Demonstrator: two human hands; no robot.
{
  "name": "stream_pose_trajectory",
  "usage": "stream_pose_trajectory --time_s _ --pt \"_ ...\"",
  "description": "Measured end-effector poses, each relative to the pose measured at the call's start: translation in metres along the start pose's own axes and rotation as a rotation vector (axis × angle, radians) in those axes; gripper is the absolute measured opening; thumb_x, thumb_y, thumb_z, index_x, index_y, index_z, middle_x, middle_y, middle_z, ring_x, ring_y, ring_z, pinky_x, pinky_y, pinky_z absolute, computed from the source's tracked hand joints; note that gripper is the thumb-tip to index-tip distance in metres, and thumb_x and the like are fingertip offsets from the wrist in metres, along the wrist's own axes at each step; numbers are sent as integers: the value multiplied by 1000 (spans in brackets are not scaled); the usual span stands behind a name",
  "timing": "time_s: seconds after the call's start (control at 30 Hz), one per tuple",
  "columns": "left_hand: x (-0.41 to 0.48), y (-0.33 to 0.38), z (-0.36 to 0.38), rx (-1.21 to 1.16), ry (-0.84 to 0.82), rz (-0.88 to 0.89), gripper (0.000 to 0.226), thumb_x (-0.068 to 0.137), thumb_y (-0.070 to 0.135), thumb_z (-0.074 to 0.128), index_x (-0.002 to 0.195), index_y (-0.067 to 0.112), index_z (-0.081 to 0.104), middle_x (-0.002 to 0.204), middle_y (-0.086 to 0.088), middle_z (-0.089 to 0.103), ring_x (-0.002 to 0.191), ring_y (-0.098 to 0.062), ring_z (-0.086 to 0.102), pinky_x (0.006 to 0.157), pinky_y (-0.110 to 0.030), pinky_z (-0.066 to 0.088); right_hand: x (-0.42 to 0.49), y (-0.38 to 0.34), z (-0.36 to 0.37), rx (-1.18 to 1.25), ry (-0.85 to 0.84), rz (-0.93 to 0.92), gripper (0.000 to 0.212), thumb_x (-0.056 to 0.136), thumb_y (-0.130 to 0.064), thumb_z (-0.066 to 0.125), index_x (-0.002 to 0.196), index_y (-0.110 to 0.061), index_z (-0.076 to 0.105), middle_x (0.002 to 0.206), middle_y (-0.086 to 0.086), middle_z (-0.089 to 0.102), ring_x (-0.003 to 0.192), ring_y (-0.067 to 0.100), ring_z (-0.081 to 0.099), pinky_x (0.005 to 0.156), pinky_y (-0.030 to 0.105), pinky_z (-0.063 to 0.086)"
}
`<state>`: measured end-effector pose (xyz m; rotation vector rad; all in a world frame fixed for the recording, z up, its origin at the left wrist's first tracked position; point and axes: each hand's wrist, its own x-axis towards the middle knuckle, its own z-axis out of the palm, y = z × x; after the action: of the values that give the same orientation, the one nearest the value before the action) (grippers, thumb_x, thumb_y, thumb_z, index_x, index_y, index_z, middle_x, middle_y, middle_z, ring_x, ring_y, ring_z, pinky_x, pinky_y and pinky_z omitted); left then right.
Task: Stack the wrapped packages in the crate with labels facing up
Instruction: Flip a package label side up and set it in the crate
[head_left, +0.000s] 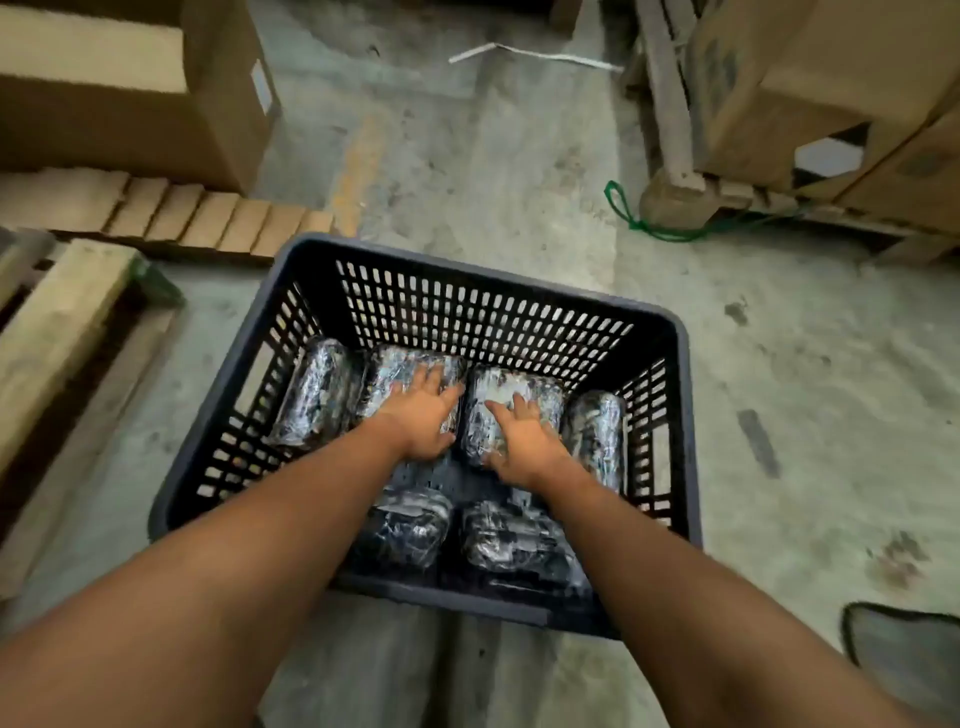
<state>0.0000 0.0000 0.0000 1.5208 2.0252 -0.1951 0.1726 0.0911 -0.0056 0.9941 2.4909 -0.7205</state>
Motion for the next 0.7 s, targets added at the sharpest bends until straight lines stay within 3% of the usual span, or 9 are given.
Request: stream_pose_trajectory --time_s 0.1,0.2,0.33,0.43,0.5,0.6,0.7 --pt "12 -14 22 -10 8 -23 93 96 46 54 160 27 -10 164 -15 -21 150 -37 -21 121 -62 1 13 14 22 -70 -14 -7 103 90 -39 75 165 -30 5 171 17 -10 156 42 -11 123 57 3" --pt "17 -26 37 28 -9 15 92 99 49 47 157 27 -21 161 -15 -29 148 -36 -27 121 -60 -2 16 18 34 -68 -16 -5 123 78 -40 86 164 -31 0 170 13 -16 154 40 -19 124 58 -2" --pt "23 -34 44 -6 13 42 92 99 47 49 155 29 -22 158 -11 -34 144 -34 -33 119 -57 -12 20 19 41 -109 35 19 128 75 -16 89 164 -32 -2 171 15 -13 155 41 -16 125 61 7" --pt "27 -36 50 -32 16 52 95 98 43 52 154 31 -23 155 -9 -36 142 -33 -36 112 -54 -20 25 15 47 -208 67 20 120 82 8 75 164 -27 -6 170 21 -11 154 47 -13 123 64 5" --pt "31 -37 49 -51 25 59 96 97 43 54 154 31 -22 155 -9 -36 142 -33 -35 109 -53 -20 28 15 43 -227 55 18 117 84 7 73 164 -24 -6 170 21 -10 154 48 -12 123 65 7" --pt "32 -38 45 -100 25 49 98 95 38 61 156 32 -15 157 -7 -31 143 -33 -32 114 -58 -15 24 20 25 -165 39 -15 106 81 -13 83 163 -15 15 171 18 7 155 46 5 124 50 7" --pt "25 -38 48 -172 5 74 99 90 28 70 158 38 -2 162 1 -18 149 -32 -20 119 -64 0 7 23 10 -76 42 -75 83 76 -18 88 149 -8 50 154 17 50 137 33 53 117 34 40"
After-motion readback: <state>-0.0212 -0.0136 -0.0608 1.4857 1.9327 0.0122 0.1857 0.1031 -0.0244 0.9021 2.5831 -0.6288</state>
